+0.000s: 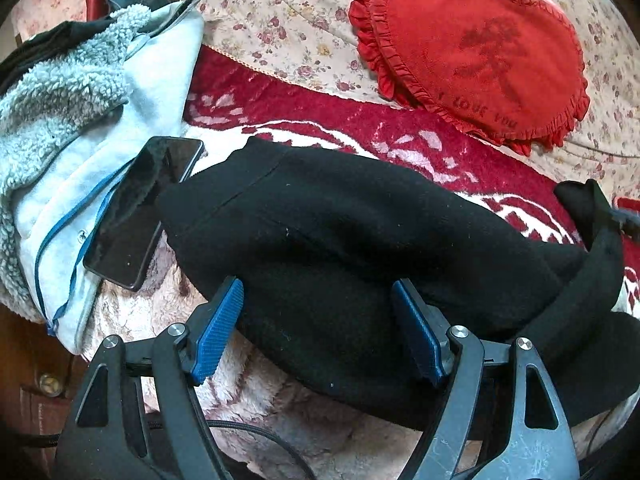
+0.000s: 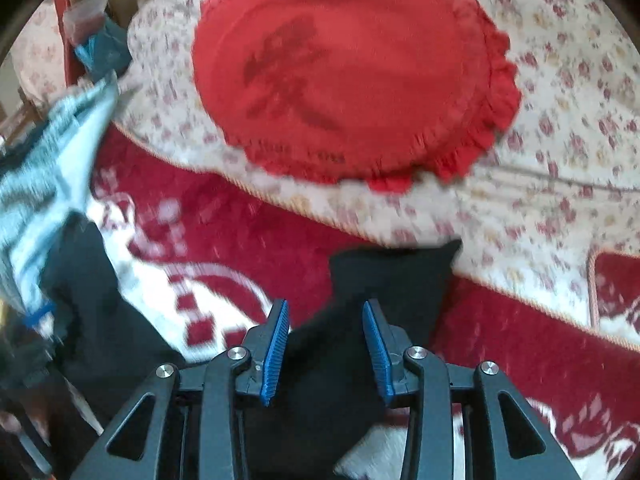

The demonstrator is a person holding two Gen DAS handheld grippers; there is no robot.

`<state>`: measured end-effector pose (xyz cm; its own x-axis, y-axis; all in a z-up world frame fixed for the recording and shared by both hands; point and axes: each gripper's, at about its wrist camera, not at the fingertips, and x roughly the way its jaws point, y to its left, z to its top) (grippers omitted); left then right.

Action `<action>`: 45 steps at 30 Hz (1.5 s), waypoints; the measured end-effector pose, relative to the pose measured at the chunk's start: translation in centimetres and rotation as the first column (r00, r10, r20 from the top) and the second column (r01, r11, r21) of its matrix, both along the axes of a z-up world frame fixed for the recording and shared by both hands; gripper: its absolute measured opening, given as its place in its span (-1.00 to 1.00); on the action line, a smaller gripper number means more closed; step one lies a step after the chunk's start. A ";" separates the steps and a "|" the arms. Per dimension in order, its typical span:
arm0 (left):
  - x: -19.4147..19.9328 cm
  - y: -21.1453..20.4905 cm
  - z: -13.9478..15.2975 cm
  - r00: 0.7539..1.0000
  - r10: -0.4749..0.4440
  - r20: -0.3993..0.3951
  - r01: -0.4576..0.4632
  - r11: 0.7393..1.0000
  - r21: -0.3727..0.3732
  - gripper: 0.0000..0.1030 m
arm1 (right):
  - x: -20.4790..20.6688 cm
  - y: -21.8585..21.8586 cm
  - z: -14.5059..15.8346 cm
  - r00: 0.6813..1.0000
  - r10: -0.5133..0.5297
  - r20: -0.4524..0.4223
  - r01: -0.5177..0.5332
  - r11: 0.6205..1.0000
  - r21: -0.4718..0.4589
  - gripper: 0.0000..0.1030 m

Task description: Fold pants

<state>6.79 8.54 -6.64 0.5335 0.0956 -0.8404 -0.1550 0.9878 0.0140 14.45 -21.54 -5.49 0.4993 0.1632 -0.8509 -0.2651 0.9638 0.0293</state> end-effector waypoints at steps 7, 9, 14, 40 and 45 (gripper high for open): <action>-0.1 -0.1 0.0 1.000 0.002 0.002 -0.002 1.000 0.003 0.50 | -3.2 -2.1 -2.8 0.998 -0.018 -0.059 0.019 1.000 0.007 -0.28; -0.1 -0.1 0.0 1.000 0.002 0.002 -0.002 1.000 0.004 0.50 | -3.9 -2.4 -2.9 0.998 -0.029 -0.059 0.031 0.999 0.022 -0.28; -0.3 -0.2 0.2 1.000 -0.012 0.003 0.012 1.000 -0.013 0.50 | -4.8 -2.7 -2.7 0.998 -0.030 -0.062 0.032 0.999 0.037 -0.28; -0.4 -3.6 0.9 0.993 -0.114 0.011 0.114 0.989 -0.093 0.50 | 6.1 -9.6 -3.4 0.938 -0.279 -0.206 0.326 0.912 0.249 -0.40; -0.5 -3.5 1.0 0.994 -0.113 0.014 0.114 0.989 -0.095 0.50 | 3.1 -10.3 -0.8 0.962 -0.266 -0.068 0.274 0.920 0.281 -0.83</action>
